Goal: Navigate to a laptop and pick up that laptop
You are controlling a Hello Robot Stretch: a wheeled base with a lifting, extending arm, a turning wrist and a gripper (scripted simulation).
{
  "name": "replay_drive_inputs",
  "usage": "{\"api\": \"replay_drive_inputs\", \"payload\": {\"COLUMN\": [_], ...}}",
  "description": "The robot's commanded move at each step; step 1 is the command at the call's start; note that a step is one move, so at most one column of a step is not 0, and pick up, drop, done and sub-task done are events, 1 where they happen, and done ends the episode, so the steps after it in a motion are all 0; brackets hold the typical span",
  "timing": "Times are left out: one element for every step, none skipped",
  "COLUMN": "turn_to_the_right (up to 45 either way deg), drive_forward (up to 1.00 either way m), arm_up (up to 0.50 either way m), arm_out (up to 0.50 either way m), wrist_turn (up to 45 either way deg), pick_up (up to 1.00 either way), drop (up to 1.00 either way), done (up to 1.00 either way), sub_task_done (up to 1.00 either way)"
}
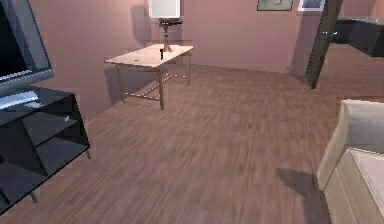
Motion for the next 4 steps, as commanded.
{"api": "replay_drive_inputs", "payload": {"turn_to_the_right": [0.0, 0.0, 0.0, 0.0], "drive_forward": [0.0, 0.0, 0.0, 0.0], "arm_up": [0.0, 0.0, 0.0, 0.0], "arm_out": [0.0, 0.0, 0.0, 0.0], "wrist_turn": [45.0, 45.0, 45.0, 30.0], "pick_up": [0.0, 0.0, 0.0, 0.0], "drop": [0.0, 0.0, 0.0, 0.0], "done": [0.0, 0.0, 0.0, 0.0], "sub_task_done": [0.0, 0.0, 0.0, 0.0]}}
